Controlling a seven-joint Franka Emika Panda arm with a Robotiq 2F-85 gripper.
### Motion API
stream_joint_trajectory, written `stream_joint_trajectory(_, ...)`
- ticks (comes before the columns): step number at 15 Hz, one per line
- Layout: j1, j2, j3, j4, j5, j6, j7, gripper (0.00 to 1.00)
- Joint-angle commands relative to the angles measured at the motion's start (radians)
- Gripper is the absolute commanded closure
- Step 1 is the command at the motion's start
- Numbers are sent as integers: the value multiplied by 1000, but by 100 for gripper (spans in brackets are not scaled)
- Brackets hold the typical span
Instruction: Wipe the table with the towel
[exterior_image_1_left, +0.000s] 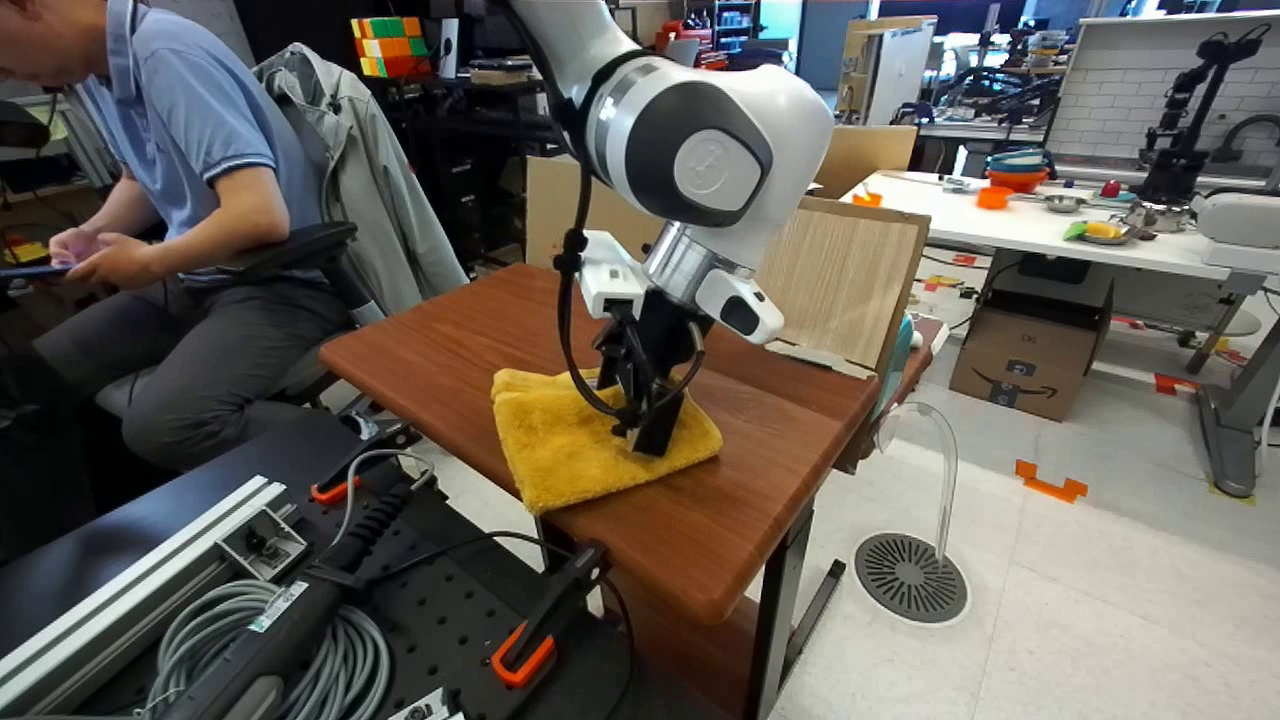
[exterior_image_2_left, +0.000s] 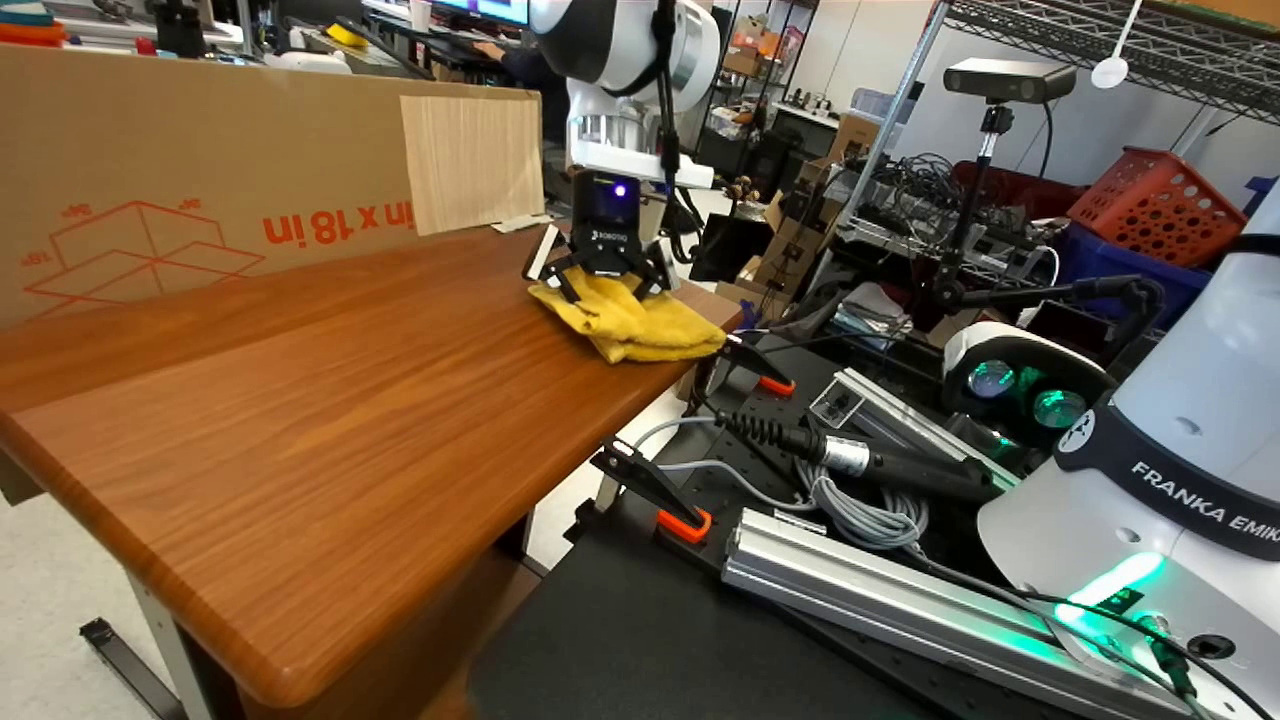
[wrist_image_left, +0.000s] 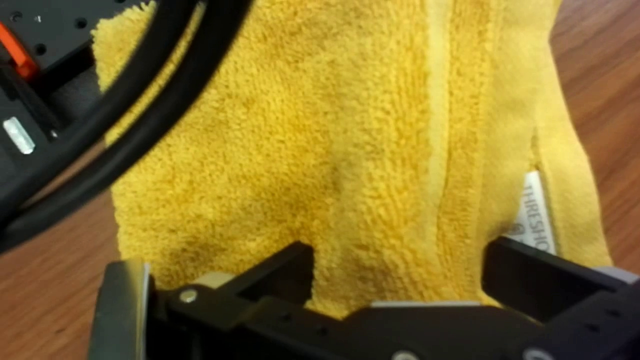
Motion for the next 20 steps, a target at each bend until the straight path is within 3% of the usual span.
stream_joint_trajectory(1,-31,55,-44,15,21,21,26,0)
stream_joint_trajectory(5,-48,62,-53,24,42,30,22,0)
stream_joint_trajectory(8,-19,63,-33,29,25,49,13,0)
stream_joint_trajectory(13,90,86,38,70,5,118,32,0)
stream_joint_trajectory(20,295,120,117,106,-42,323,85,0)
